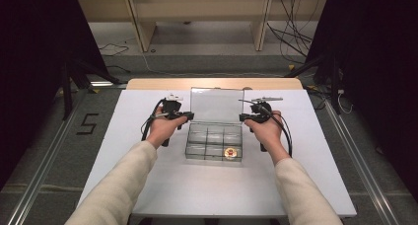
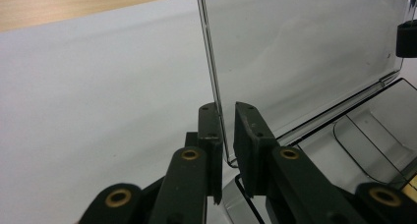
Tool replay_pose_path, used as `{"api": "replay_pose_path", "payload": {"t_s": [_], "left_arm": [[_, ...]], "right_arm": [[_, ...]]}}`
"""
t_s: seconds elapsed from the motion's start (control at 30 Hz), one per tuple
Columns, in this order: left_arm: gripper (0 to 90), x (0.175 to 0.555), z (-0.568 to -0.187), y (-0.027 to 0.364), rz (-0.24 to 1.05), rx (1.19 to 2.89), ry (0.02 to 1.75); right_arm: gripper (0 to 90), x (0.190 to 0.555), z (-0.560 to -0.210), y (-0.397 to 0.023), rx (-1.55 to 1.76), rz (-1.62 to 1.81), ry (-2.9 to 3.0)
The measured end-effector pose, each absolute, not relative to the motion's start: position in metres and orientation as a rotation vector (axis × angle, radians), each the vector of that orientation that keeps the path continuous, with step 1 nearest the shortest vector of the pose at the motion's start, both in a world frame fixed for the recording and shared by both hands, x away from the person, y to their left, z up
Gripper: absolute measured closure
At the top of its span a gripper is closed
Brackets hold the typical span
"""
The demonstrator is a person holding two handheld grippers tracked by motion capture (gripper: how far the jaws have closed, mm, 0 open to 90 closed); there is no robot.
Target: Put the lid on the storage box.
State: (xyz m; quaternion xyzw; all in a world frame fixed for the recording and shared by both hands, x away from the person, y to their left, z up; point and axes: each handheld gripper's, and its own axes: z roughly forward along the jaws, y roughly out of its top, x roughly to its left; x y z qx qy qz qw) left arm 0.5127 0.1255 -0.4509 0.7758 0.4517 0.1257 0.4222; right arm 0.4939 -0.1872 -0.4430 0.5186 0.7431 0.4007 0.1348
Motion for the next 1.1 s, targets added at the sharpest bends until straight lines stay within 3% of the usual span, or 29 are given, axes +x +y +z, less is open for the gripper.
{"api": "replay_pose_path", "payload": {"t_s": [1.1], "left_arm": [[83.2, 0.502, -0.45, 0.126, 0.387, 1.956, 1.06]], "right_arm": [[84.0, 0.479, -0.443, -0.185, 1.408, 1.154, 2.119]]}}
